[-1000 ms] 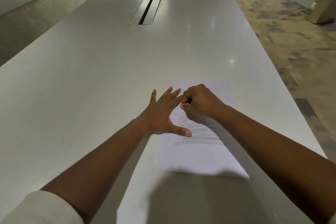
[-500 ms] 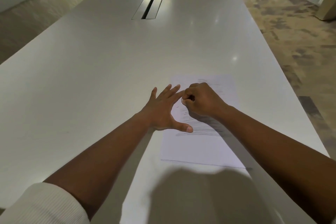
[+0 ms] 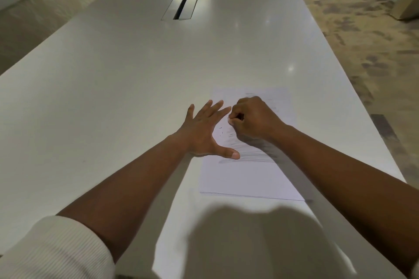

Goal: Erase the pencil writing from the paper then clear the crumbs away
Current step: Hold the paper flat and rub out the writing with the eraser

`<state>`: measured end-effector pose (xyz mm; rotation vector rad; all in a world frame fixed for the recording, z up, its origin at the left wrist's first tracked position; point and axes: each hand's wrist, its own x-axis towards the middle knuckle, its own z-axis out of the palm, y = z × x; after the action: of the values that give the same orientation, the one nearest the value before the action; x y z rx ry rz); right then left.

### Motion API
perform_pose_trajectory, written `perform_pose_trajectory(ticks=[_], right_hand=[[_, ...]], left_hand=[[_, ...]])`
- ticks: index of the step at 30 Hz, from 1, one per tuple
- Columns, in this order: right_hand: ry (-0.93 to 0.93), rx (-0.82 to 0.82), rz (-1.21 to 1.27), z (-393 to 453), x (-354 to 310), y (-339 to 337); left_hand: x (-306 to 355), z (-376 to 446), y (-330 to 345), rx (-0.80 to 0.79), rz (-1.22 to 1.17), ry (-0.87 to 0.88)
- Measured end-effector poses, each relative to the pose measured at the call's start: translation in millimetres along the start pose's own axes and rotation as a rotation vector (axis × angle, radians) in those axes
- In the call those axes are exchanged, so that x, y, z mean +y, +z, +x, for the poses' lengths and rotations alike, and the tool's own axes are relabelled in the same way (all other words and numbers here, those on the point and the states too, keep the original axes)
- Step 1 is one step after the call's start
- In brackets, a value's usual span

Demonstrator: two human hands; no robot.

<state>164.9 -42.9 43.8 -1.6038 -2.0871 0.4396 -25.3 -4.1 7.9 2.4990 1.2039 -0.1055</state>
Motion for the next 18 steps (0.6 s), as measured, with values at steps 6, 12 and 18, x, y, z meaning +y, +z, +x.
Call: perform_pose_trajectory(ticks=[6, 12, 18], right_hand=[[-0.123, -0.176, 0.104, -26, -14, 6], [-0.012, -0.010, 0.033, -4, 1, -1], [-0.040, -0.037, 0.048, -14, -3, 3]], left_hand=[[-1, 2, 2, -0.002, 0.042, 0.002], [-1, 2, 3, 0.002, 0.000, -0.006], [-2, 4, 4, 0.000, 0.011, -0.007]])
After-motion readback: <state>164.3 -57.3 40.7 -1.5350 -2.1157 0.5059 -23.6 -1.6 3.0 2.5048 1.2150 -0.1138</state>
